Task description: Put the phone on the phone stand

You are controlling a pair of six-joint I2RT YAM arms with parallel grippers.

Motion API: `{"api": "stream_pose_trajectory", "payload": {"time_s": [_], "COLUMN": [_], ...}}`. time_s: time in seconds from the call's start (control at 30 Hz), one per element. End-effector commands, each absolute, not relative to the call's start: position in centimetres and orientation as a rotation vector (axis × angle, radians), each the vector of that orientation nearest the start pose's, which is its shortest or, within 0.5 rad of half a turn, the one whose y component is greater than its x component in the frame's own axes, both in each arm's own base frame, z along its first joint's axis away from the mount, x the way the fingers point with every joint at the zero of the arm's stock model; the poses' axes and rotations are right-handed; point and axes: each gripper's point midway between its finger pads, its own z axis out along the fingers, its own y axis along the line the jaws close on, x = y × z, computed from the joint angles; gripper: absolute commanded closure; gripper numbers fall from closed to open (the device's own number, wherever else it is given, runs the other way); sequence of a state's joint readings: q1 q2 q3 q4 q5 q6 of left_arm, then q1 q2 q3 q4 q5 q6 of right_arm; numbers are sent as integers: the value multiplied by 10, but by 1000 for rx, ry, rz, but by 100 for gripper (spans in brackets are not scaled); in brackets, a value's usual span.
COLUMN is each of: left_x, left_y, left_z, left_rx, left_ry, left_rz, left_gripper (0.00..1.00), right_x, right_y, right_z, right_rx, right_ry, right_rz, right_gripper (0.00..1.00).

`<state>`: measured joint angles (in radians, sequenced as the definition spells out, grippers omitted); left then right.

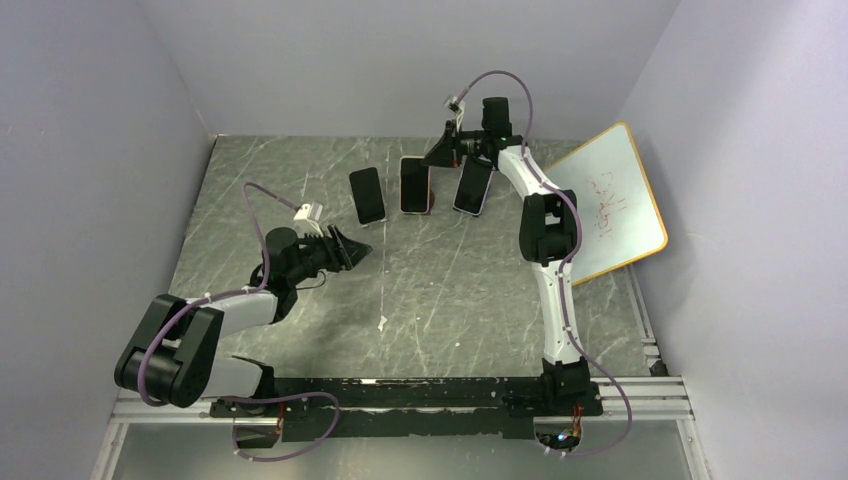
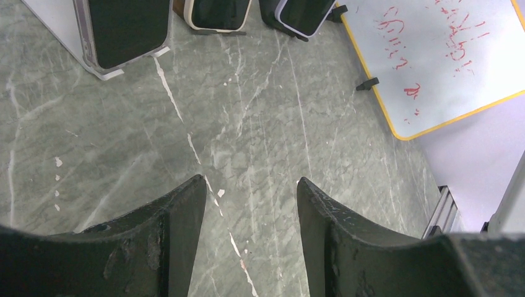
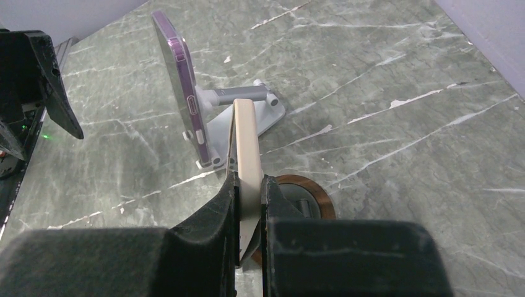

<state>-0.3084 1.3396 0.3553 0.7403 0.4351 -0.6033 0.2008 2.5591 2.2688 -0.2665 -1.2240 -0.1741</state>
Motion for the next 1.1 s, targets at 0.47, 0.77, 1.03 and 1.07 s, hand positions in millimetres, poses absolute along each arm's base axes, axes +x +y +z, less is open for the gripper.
{"api": "stream_pose_trajectory", "payload": {"time_s": [0.47, 0.77, 1.03, 1.07], "left_x": [306, 305, 305, 305], "left_y": [-201, -201, -201, -201], "left_z": [119, 118, 117, 117], "left_rx": [67, 68, 67, 66], "left_ry": [1879, 1880, 1881, 1881], "left_rz": [-1058, -1065, -1067, -1066], "left_gripper": [40, 40, 40, 40], "right_x": [565, 566, 567, 566], "right_y": [250, 251, 252, 253], "right_z": [170, 180, 187, 187], "right_rx": [-1027, -1027, -1027, -1027], "right_ry": [1554, 1529, 1511, 1510], "right_rz": [1198, 1204, 1213, 1215], "right_gripper": [100, 100, 100, 100]}}
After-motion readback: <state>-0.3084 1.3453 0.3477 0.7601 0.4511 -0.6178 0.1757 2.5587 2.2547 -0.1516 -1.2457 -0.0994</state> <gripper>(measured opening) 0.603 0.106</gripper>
